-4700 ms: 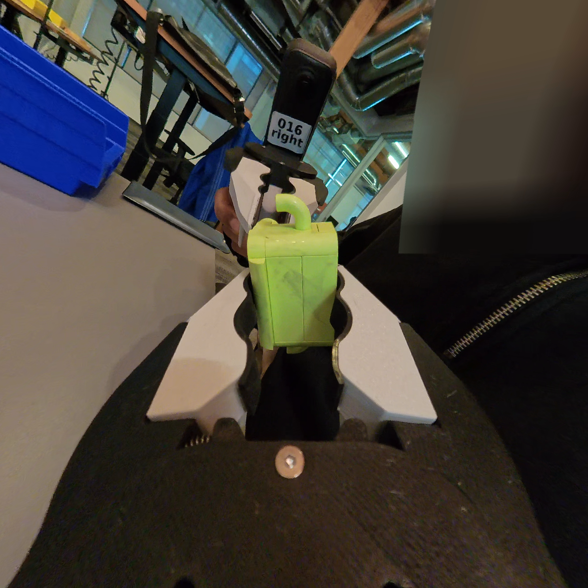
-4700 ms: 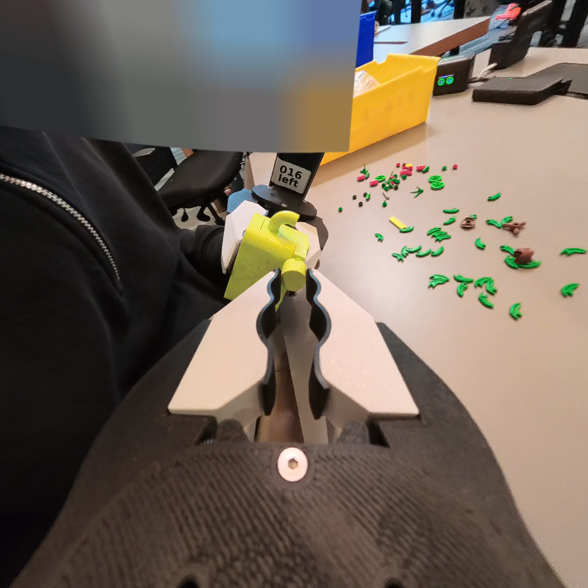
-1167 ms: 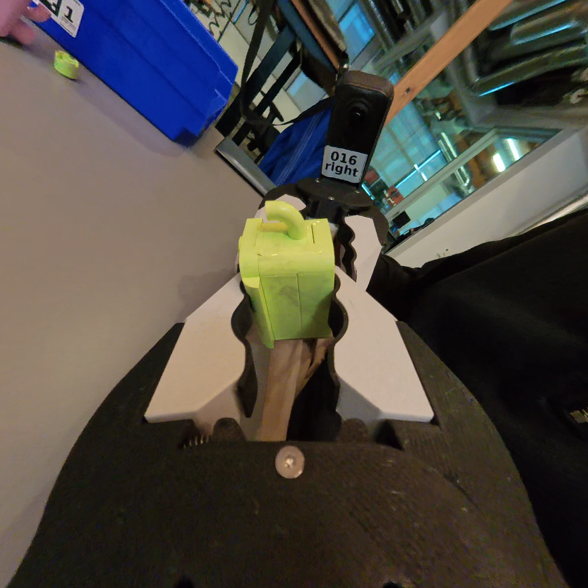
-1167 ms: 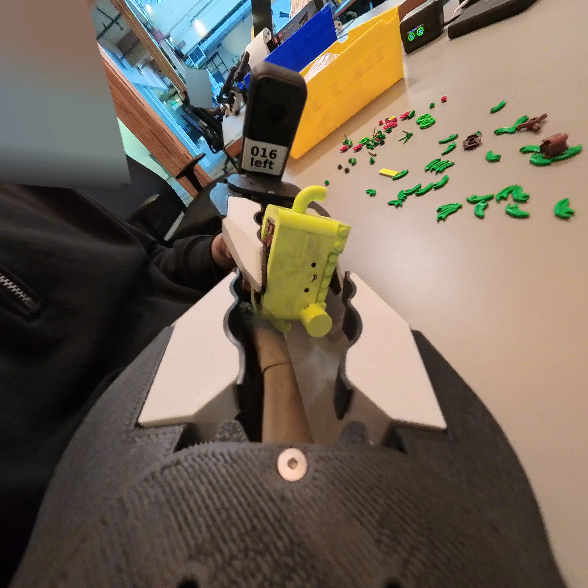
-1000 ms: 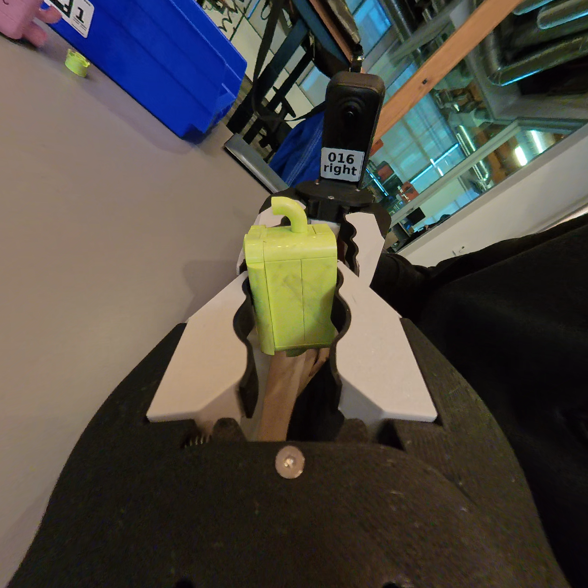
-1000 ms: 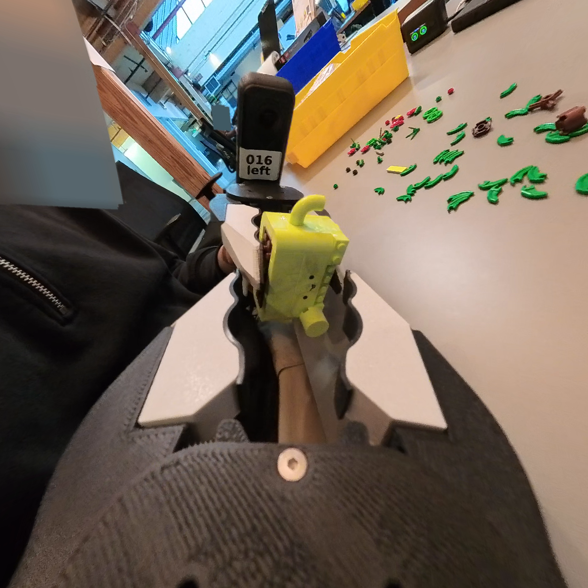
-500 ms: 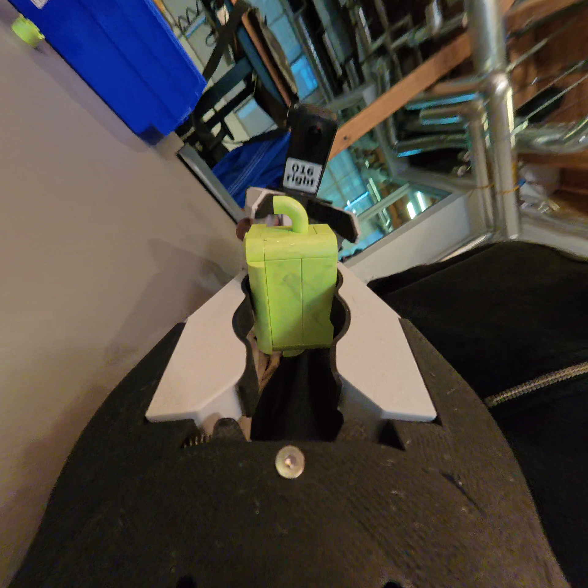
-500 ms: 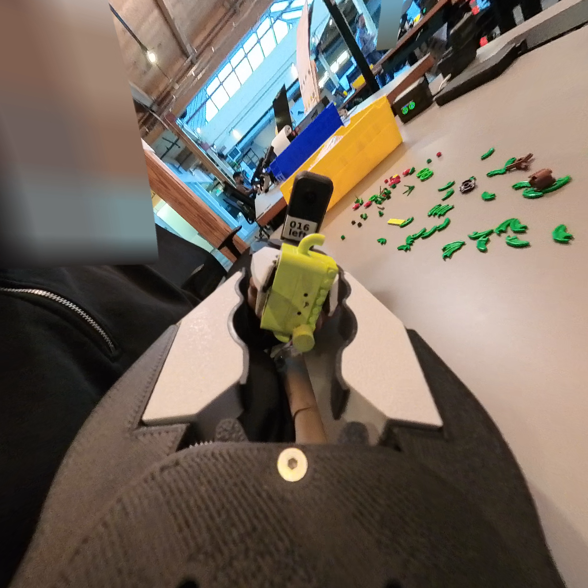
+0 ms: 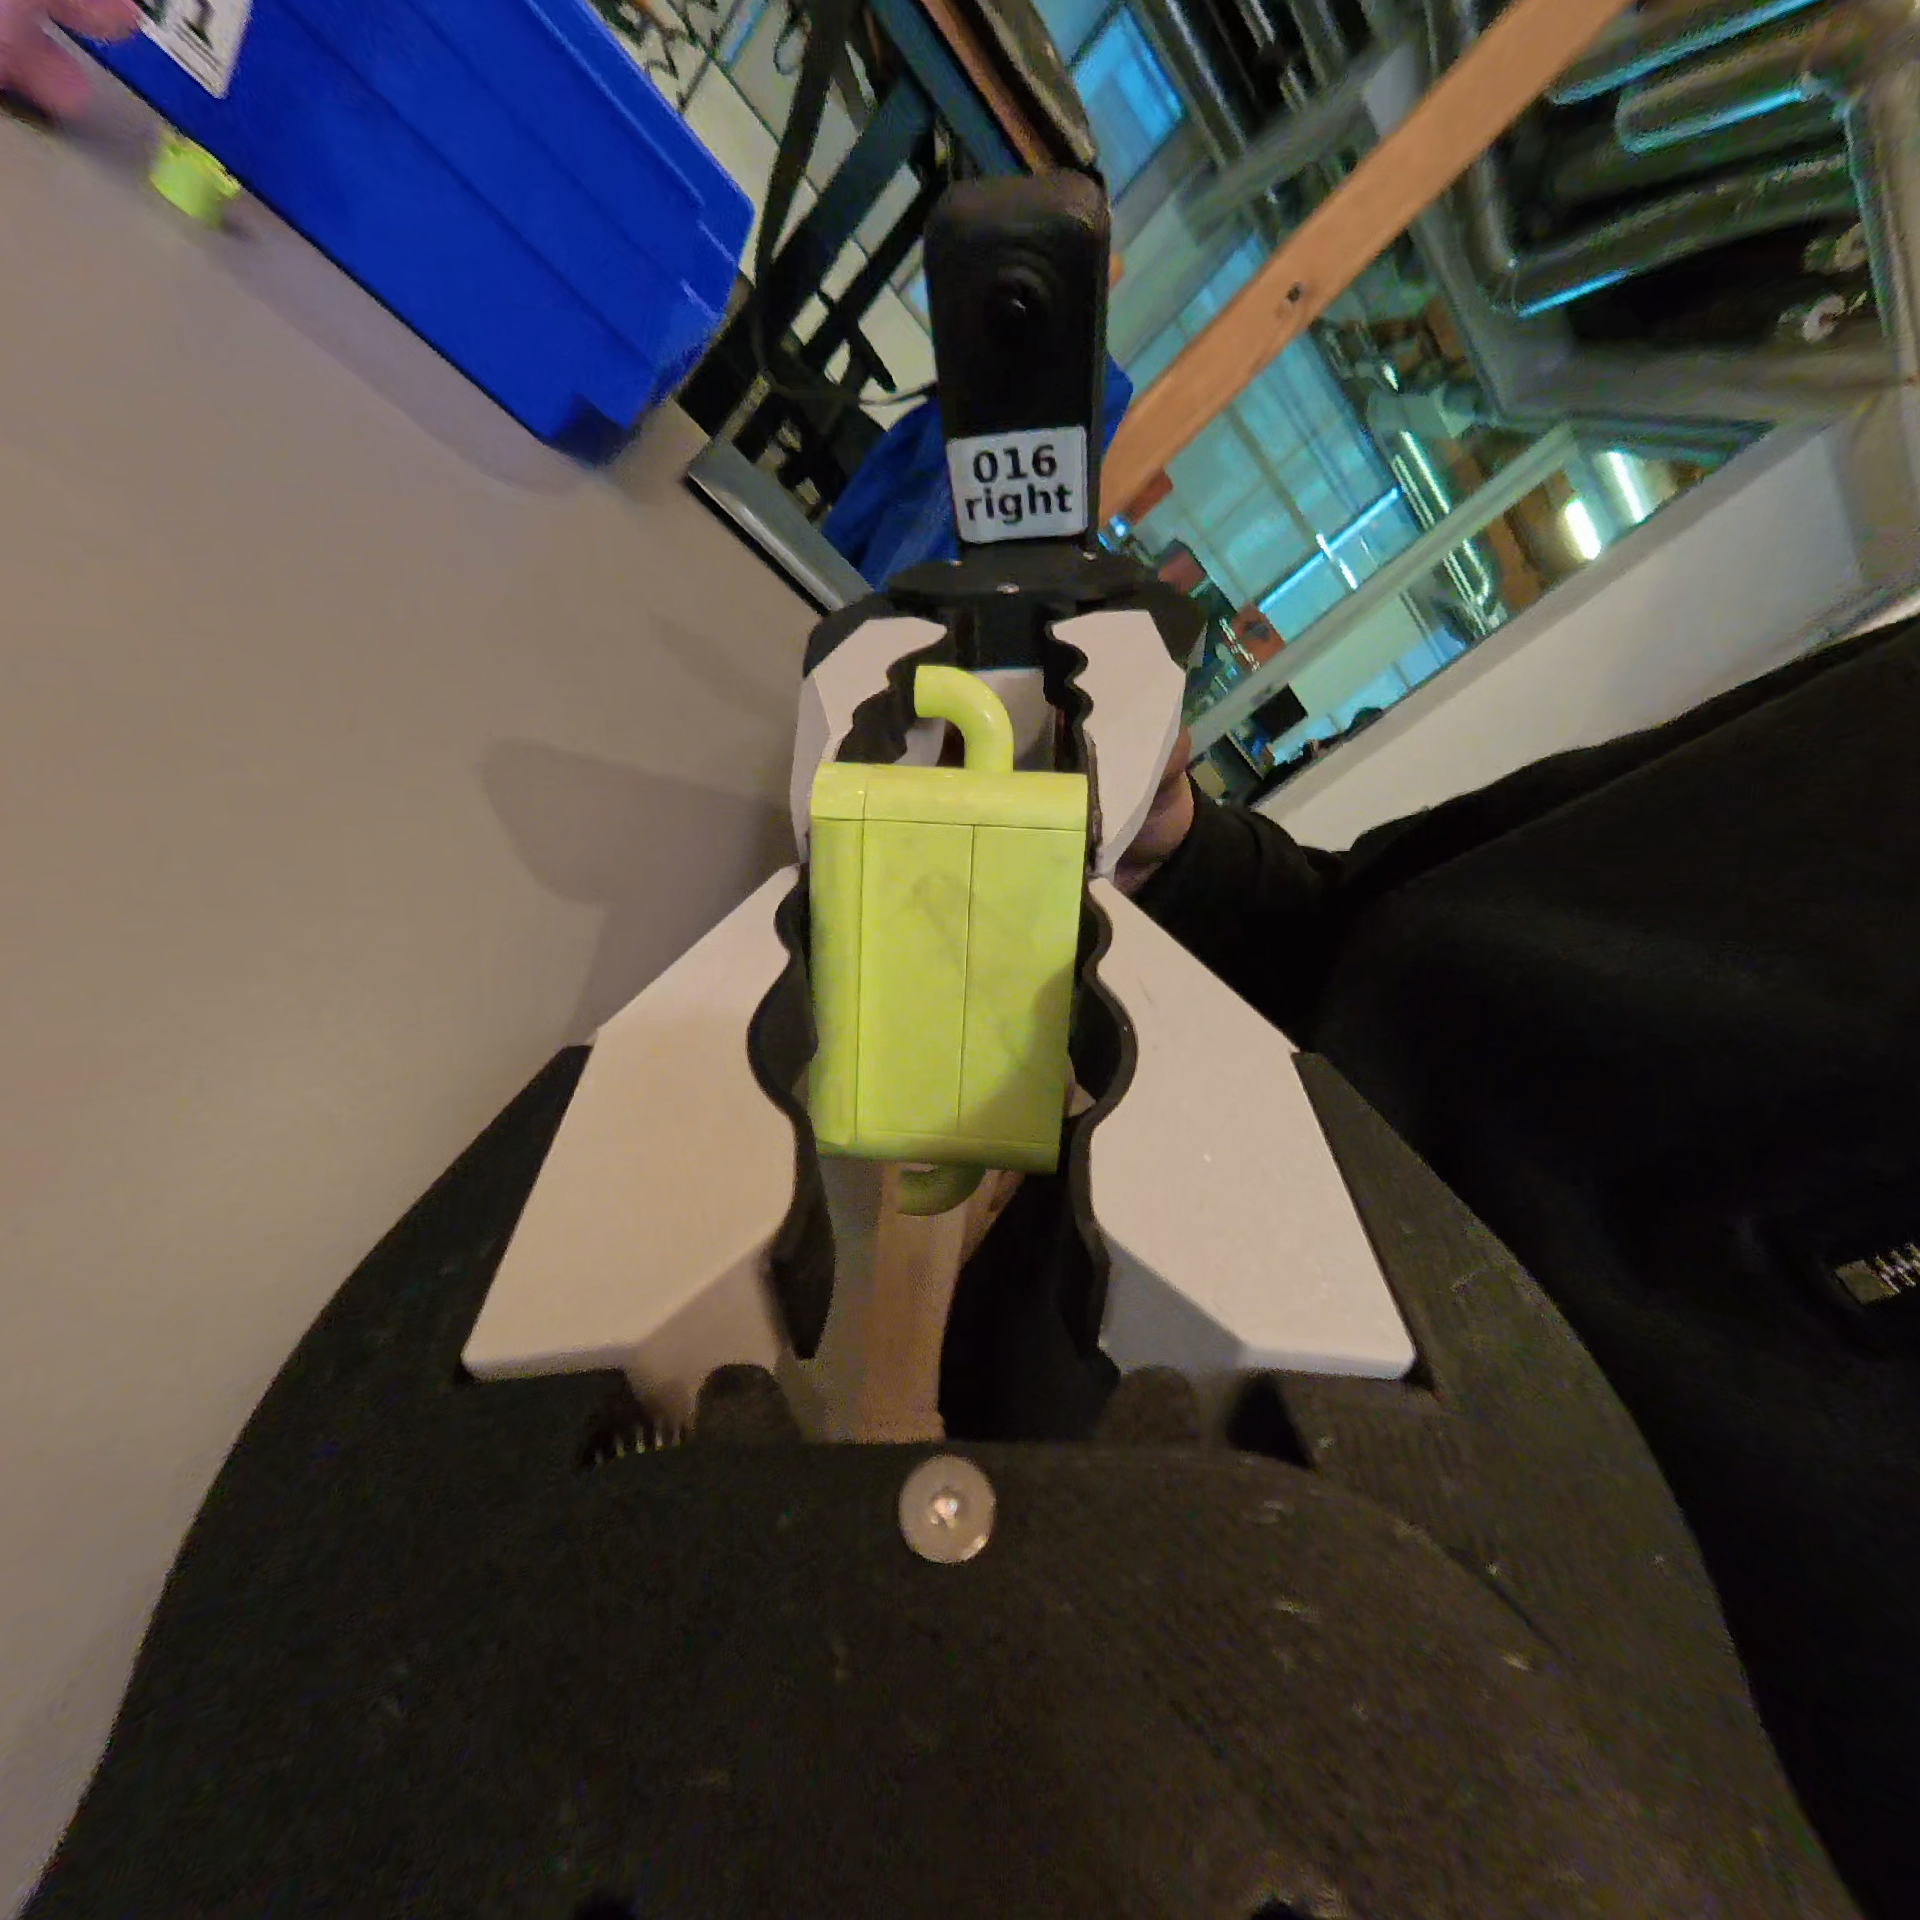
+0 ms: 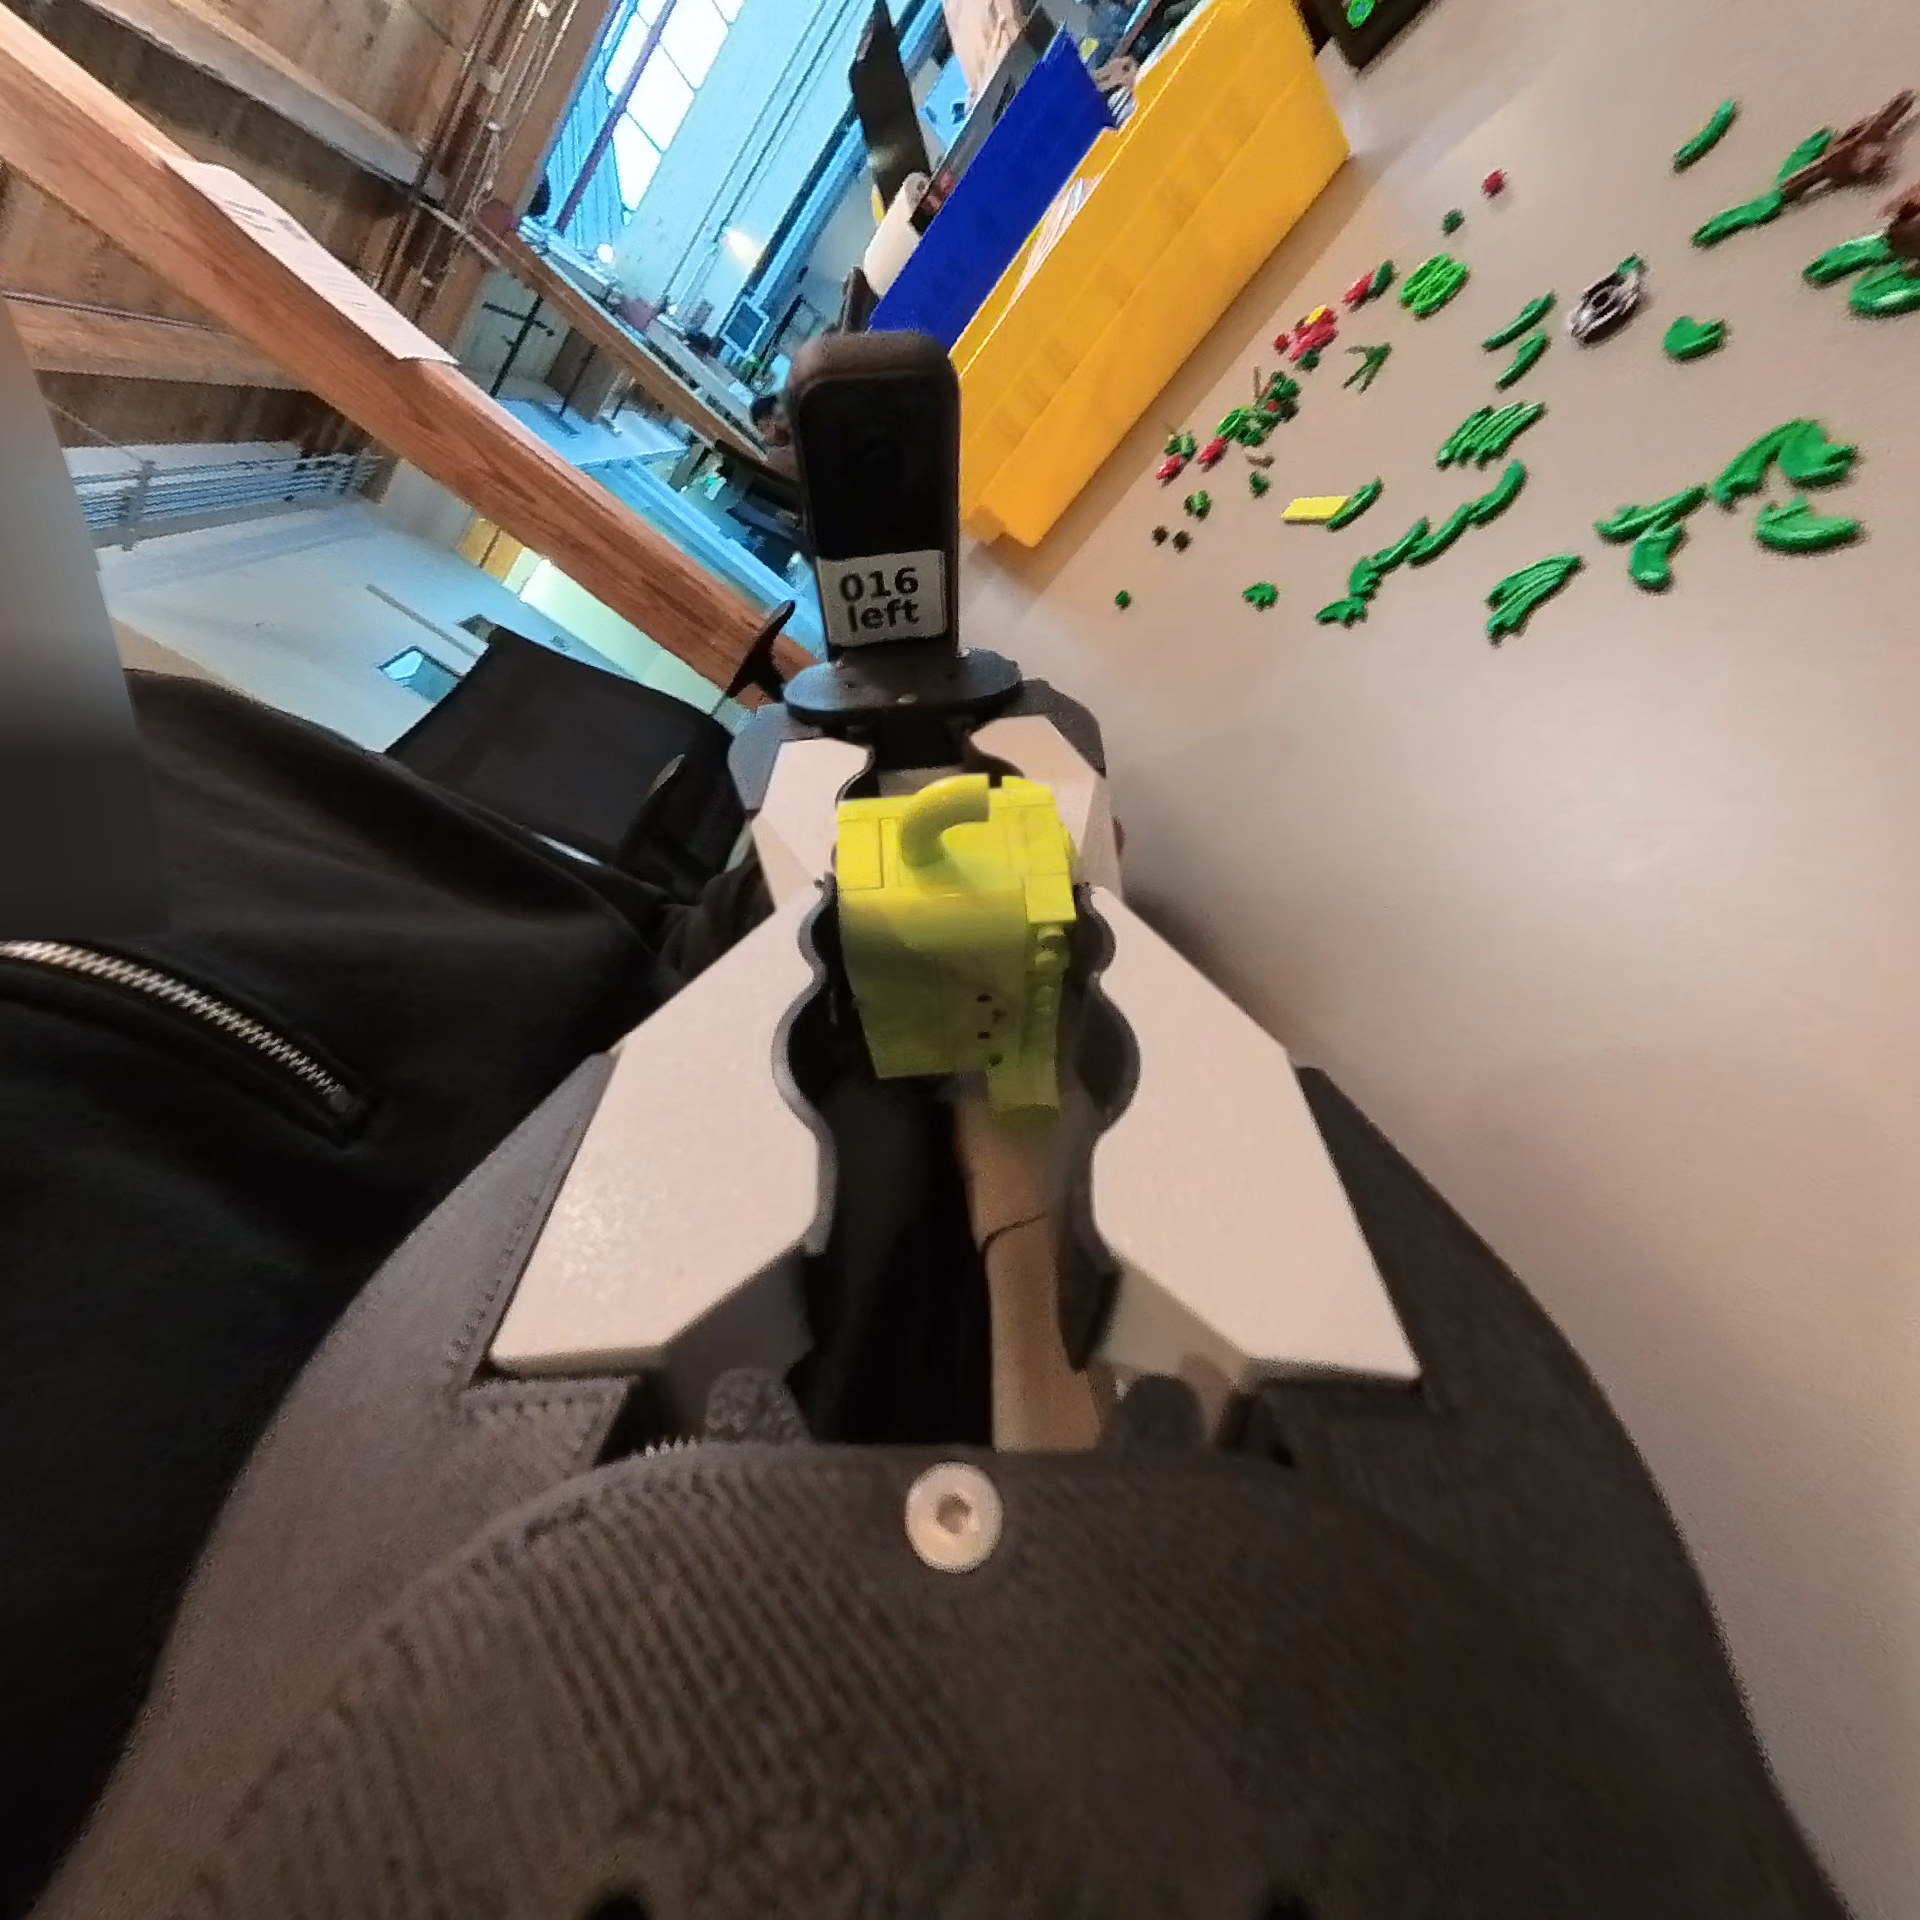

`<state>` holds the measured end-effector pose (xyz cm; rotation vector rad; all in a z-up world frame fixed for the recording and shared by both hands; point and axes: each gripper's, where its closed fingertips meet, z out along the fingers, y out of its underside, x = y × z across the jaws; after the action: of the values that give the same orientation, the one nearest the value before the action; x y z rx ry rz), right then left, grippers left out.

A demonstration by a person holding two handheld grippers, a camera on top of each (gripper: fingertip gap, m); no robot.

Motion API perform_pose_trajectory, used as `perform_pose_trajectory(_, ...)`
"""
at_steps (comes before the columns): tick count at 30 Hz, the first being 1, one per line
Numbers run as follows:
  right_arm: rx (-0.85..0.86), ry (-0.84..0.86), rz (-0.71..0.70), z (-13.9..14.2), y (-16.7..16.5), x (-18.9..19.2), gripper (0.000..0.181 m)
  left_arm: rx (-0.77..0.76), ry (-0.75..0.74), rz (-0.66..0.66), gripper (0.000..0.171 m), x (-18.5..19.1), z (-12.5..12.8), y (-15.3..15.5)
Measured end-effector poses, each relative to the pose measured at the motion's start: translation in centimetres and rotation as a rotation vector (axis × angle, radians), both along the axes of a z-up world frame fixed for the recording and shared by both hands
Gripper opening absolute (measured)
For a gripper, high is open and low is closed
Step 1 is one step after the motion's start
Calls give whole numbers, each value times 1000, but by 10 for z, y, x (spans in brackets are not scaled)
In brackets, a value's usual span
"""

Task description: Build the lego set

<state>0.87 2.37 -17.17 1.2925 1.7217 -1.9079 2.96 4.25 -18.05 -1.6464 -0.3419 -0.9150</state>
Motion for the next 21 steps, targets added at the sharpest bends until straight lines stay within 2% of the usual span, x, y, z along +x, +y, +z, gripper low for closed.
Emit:
perform_pose_trajectory(11,104,40,2,5,1,3,42,21,83,29,45,0,3,1)
perform_pose_trajectory(14,149,100,-72,11,14,-7,47,27,50,62,45,-7,4,1)
perform_pose_trajectory(15,177,125,-120,14,25,-13,54,34,27,75,45,-11,5,0)
perform_pose_trajectory(17,287,172,-254,13,59,-31,56,54,-6,96,45,-17,8,-2)
perform_pose_trajectory(21,771,191,-662,-21,167,-75,58,60,-41,107,45,-21,9,-3)
